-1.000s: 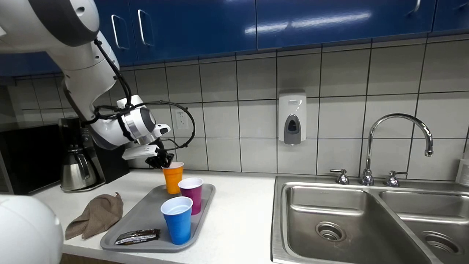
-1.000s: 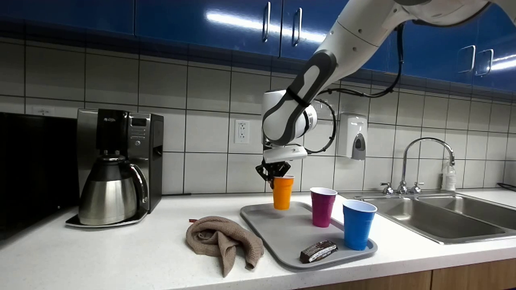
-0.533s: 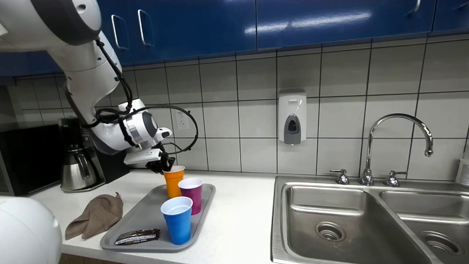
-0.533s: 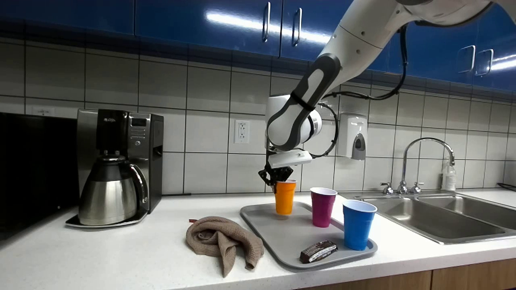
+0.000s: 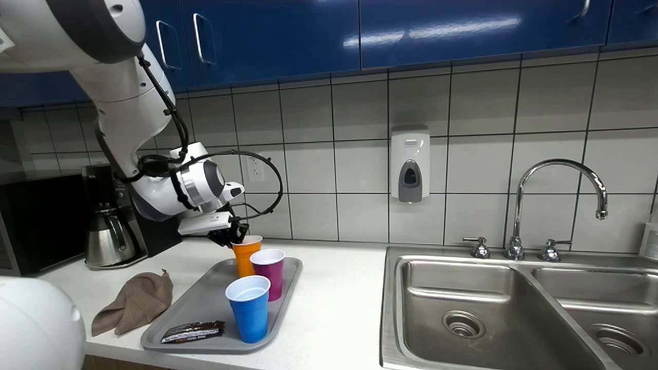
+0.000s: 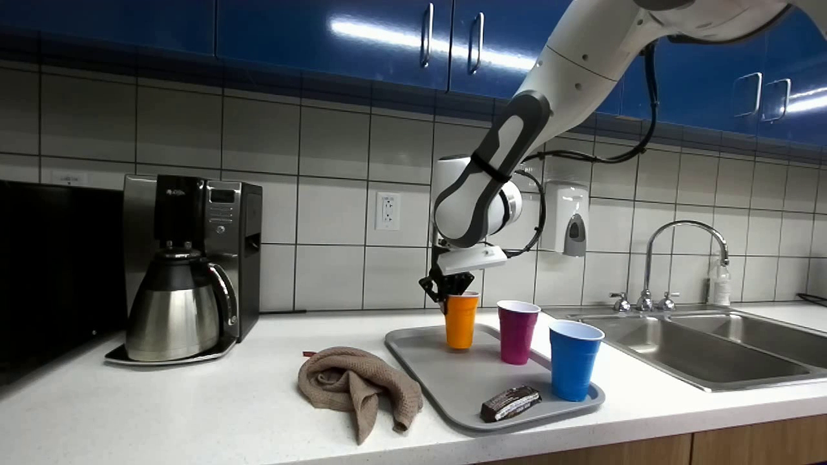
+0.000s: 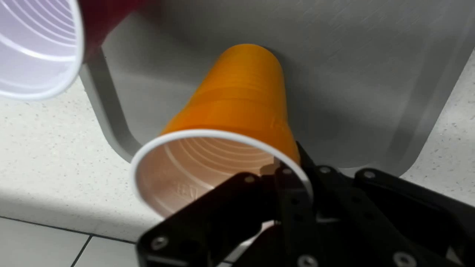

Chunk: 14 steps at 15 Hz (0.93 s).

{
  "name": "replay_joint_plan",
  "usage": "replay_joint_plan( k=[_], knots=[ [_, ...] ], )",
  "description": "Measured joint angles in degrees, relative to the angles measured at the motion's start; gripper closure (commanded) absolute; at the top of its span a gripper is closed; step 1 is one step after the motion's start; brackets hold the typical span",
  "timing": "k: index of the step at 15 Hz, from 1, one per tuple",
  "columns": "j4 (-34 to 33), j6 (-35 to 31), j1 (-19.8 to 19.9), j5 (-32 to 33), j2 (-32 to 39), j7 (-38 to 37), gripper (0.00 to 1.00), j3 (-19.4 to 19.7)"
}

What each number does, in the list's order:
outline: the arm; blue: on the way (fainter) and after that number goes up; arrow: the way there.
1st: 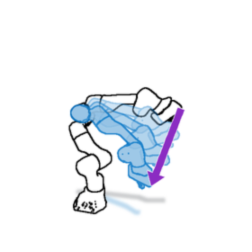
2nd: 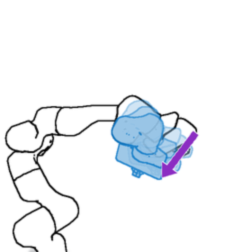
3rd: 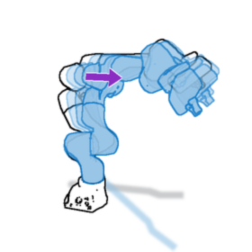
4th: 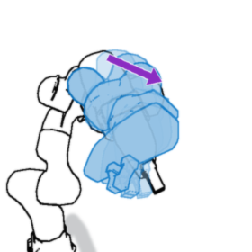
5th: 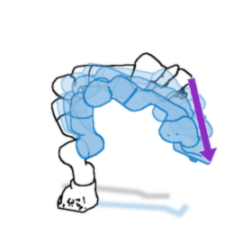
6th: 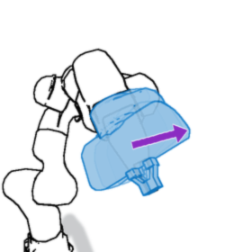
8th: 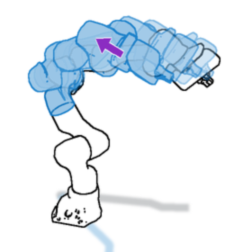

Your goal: Put the cups on the grey tray.

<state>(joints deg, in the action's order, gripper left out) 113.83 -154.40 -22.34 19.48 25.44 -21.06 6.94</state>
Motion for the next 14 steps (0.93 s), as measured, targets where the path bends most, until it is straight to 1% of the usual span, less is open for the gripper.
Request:
replay_joint_plan(
  k=[1,3,10,11,14],
  knots=[
    [0.11,-0.03,0.01,0.0,-0.01,0.18,0.69,-0.04],
    [0.3,-0.03,0.01,0.0,-0.01,0.33,0.57,-0.06],
    [1.11,0.02,0.01,0.02,-0.68,0.73,0.04,-0.09],
    [1.3,0.04,0.01,0.02,-0.95,0.88,0.01,-0.09],
    [1.92,0.05,0.16,0.05,-2.24,1.06,0.0,-0.09]
  ],
)
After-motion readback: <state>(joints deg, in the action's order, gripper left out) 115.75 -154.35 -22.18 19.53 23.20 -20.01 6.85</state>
